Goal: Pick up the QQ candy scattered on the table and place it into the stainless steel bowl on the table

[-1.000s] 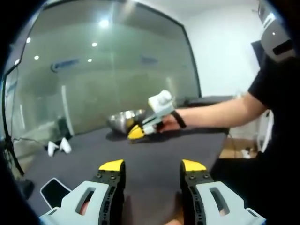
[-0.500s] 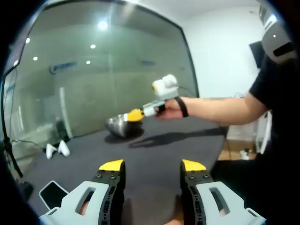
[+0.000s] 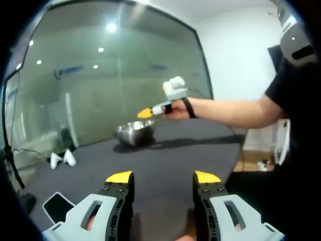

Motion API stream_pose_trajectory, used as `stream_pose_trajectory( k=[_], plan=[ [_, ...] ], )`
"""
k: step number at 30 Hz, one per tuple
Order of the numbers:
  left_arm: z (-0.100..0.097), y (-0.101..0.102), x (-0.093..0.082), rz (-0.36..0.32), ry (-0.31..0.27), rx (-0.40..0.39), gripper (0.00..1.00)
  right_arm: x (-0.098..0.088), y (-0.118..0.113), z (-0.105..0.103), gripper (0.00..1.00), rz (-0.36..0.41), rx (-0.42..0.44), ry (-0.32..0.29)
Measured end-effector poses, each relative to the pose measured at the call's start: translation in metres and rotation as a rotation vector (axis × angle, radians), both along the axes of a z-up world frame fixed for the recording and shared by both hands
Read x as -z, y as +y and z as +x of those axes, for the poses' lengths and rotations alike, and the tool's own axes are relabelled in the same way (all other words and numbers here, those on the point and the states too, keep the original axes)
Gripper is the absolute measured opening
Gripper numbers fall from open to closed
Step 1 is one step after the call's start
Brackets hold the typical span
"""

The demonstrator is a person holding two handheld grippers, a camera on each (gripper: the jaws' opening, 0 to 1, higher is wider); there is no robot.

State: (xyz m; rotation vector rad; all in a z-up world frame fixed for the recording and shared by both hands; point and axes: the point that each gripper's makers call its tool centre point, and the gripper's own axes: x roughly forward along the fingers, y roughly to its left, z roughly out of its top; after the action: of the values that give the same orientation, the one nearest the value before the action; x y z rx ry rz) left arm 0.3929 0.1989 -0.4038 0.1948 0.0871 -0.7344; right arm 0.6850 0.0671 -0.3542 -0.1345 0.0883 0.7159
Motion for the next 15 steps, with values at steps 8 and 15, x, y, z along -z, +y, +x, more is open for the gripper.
stream_pose_trajectory(
  k=[8,15],
  plan=[
    [0.002,0.001,0.003,0.011,0.008,-0.004,0.48,0.005,-0.012,0.023,0.1,0.037,0.05,0.026],
    [0.003,0.0,0.004,0.013,0.011,-0.002,0.48,-0.002,-0.009,0.013,0.25,0.103,0.016,0.011]
  ],
)
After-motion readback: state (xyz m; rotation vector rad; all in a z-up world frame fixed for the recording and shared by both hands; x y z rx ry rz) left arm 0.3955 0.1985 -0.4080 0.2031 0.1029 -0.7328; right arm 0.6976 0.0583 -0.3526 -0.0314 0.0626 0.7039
